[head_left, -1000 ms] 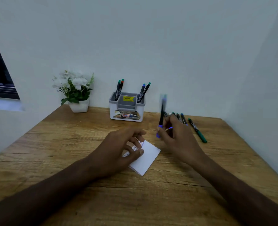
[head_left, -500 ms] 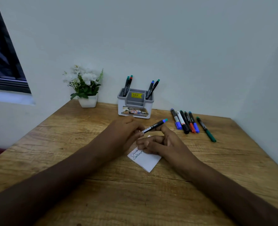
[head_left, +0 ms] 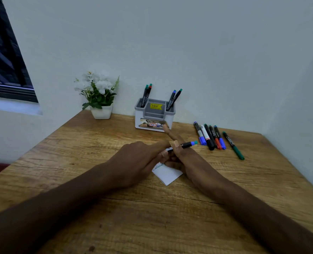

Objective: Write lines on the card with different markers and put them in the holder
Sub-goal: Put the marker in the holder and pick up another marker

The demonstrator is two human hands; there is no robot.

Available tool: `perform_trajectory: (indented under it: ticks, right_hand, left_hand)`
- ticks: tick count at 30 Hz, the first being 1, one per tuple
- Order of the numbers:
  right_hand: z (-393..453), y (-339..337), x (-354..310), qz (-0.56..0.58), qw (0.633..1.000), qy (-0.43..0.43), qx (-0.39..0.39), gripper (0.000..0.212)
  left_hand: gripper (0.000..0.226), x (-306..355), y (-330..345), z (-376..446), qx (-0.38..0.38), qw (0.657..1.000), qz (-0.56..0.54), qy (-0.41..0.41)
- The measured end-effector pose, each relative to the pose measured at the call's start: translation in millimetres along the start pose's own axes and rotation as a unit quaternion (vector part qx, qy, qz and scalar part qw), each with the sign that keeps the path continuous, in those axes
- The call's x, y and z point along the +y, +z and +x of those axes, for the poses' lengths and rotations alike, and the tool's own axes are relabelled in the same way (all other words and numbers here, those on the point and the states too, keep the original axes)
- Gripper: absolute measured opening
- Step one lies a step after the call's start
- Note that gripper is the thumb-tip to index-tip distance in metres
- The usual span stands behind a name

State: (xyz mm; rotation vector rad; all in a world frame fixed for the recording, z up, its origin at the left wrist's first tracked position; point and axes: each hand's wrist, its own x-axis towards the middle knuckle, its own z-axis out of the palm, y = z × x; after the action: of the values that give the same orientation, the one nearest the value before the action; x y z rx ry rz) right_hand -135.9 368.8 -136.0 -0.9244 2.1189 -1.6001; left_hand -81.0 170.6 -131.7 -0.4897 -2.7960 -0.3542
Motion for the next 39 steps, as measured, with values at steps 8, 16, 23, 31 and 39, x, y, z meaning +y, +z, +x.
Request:
perform_trajectory:
  ticks: [8,16,23,31,39]
  right_hand:
    - [-0.5,1.4,-1.1,0.054,0.998,-0.008,-0.009,0.052]
    - [0.7,-5.2,1.1,0.269,0.960,0.040,0.069,0.044]
    - [2.4,-10.7,3.0,0.360,0.913,0.082,0.173,0.037]
    - [-10.6,-0.6,-4.0,-0.082,0.986,0.022,0.144,0.016]
    - [-10.1,4.9,0.1,-0.135,0.984,0.020,0.117,0.001]
  left_hand:
    - [0.046,-4.4,-0.6,-1.0,0.068,0.996,0.047,0.021]
    - [0.031,-42.5,-10.9,-0.8,-0.002,1.000,-0.025,-0.009]
    - [0.035,-47.9,-9.2,1.4,-0.067,0.997,-0.010,0.041]
    - [0.034,-50.4,-4.7,2.2,-0.062,0.997,0.002,0.047]
    - [0.039,-48.5,-1.1,2.7,-0.050,0.998,-0.006,0.041]
